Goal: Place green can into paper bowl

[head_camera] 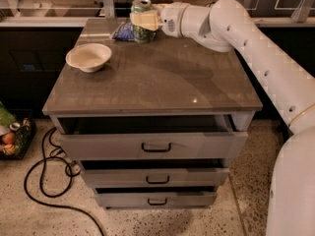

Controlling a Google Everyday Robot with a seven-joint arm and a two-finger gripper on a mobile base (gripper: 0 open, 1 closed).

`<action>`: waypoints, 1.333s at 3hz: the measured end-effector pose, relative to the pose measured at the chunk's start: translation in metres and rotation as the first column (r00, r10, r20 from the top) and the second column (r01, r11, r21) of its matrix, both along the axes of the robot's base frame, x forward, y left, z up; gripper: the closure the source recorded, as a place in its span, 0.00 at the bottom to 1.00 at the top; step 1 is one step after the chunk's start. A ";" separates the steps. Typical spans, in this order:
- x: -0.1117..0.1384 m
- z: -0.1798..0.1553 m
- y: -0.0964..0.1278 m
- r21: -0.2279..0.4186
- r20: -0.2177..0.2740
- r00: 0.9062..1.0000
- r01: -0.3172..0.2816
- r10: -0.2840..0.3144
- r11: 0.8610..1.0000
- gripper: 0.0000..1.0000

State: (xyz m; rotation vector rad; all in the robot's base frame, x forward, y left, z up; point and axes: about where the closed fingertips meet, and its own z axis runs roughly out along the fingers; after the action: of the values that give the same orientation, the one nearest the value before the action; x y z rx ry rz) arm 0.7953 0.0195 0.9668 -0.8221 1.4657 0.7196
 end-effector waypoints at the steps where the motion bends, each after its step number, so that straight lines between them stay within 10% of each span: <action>1: -0.004 -0.003 0.050 -0.015 -0.024 0.996 -0.081 0.081 0.997 1.00; 4: -0.027 -0.023 0.172 -0.001 -0.056 0.945 -0.322 0.321 0.947 1.00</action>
Offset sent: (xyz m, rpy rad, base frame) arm -0.0097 0.1420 -0.0179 -0.0356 0.0744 0.2490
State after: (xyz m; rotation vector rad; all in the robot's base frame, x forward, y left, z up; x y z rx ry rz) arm 0.7684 0.1914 0.9441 -1.0717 1.3991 0.9862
